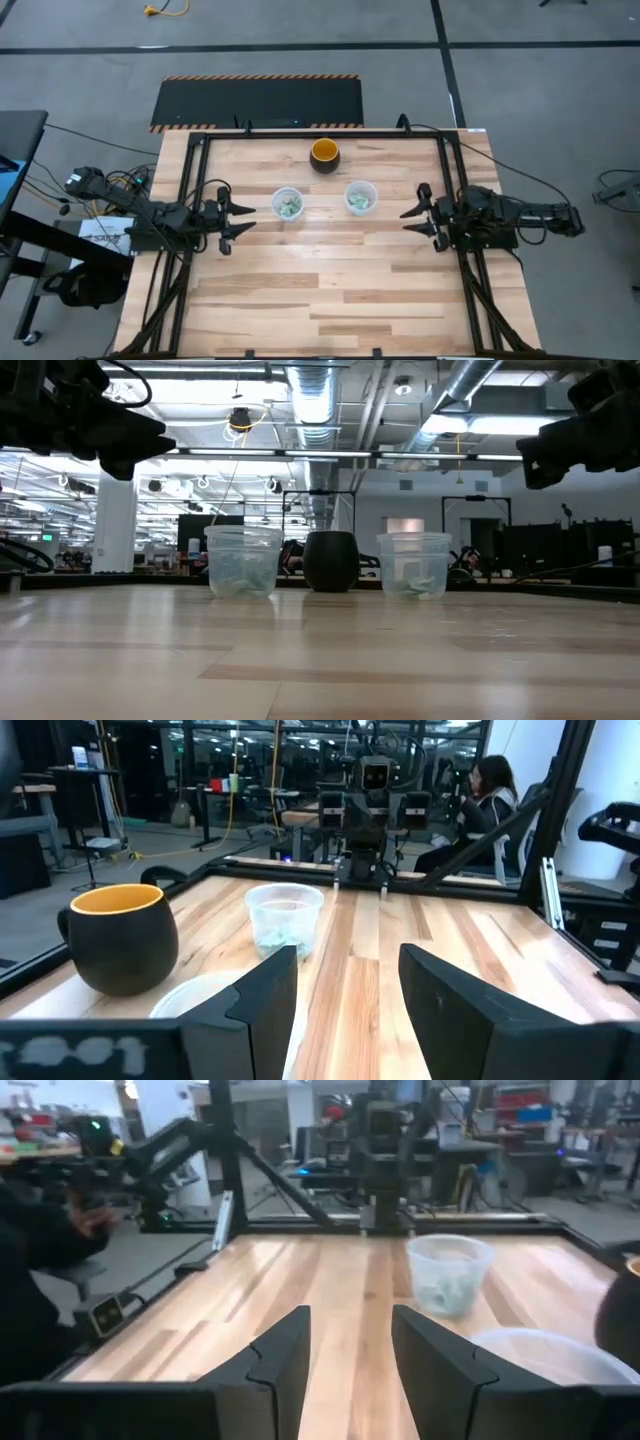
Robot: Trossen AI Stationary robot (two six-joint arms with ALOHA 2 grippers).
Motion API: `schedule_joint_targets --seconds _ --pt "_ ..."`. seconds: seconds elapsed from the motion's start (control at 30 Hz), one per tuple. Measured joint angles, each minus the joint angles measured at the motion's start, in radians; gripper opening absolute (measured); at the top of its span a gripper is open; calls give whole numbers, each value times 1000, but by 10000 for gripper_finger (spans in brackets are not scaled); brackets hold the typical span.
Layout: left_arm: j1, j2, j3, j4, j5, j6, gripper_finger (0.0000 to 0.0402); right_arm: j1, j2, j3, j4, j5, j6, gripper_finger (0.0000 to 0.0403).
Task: Pick and place Stevia / Truvia into bins
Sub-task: Return to Home Position
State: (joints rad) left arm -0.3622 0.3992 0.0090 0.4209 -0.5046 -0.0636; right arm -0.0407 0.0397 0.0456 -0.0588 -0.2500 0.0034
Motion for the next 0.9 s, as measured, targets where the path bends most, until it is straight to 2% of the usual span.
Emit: schedule_joint_targets --seconds 0.07,0.17,0.23,0.3,0.5,0.8,0.9 --pt "0 0 0 -10 14 -2 166 13 11 0 -5 46 -2 135" --pt "0 0 -1 -11 110 29 166 26 14 0 -13 114 21 137" --pt "0 0 -1 -5 188 51 166 29 18 0 -16 132 45 137" --pt "3 -3 -1 -7 215 62 166 28 19 0 -16 133 80 135" --pt "28 -2 -2 -22 166 69 166 28 19 0 -16 134 178 133" --pt "37 -2 -2 -51 151 41 166 28 19 -1 -16 135 181 133" --pt "37 -2 -2 -54 151 27 166 28 19 -1 -17 136 136 133"
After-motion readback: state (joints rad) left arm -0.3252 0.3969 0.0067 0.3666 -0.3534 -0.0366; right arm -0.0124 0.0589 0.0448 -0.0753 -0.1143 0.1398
